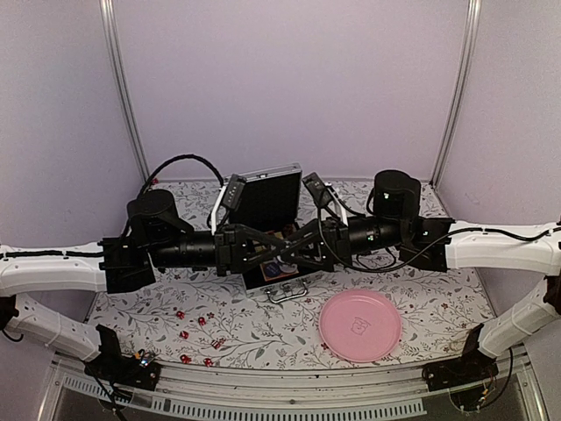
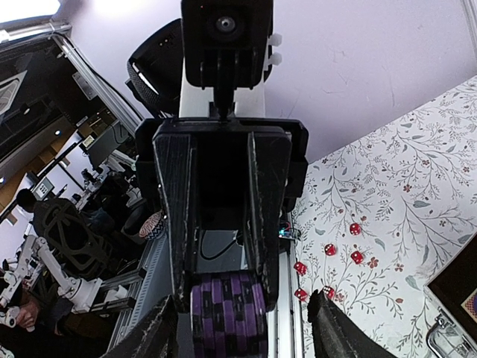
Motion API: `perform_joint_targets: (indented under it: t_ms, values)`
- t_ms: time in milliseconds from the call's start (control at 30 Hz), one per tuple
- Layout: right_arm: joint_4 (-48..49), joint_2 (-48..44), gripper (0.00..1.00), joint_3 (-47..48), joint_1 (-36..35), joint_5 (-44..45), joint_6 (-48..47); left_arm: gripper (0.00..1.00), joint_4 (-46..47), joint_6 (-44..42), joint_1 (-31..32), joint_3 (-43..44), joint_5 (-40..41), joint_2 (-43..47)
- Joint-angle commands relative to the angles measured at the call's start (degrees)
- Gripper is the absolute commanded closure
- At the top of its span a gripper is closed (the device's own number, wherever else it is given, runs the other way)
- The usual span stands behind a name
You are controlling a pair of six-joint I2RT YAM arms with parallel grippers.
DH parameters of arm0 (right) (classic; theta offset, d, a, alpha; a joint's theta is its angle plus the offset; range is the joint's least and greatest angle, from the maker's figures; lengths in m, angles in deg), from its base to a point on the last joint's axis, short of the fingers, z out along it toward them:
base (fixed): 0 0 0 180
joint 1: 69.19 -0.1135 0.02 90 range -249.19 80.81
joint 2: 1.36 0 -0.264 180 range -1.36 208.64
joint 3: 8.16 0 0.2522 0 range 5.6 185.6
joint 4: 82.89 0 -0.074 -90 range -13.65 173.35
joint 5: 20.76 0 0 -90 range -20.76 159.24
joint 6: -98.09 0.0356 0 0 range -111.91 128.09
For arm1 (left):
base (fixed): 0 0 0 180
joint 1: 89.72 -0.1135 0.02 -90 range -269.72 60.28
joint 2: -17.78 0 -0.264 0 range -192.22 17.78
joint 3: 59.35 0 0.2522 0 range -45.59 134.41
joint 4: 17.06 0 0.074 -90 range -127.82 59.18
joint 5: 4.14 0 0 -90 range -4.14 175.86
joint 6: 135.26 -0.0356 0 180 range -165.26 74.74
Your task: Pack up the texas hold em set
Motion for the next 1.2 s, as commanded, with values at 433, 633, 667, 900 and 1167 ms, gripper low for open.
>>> perform_joint_targets:
  t_ms: [433,633,667,900,1167]
  values:
    - [3.7,-3.5,0.58,-2.1,0.6,-3.1,1.8,1.00,4.8,-0.4,0.8,-0.1,-0.4,1.5]
    - [4.7,-2.8,0.63,-1.9,0.6,-3.7,3.1,1.00,5.9,-0.2,1.0,-0.2,-1.8,0.5]
    - [4.8,-2.8,0.64,-1.9,0.6,-3.7,3.2,1.00,5.9,-0.3,0.9,-0.2,-1.9,0.3]
    - [5.2,-2.5,0.78,-1.9,0.6,-3.0,4.2,1.00,4.9,-1.2,1.1,-0.1,-0.9,0.3]
    - [4.3,-4.1,0.88,-4.4,1.3,2.8,2.5,0.58,-1.7,-3.6,1.1,-0.8,9.7,2.4]
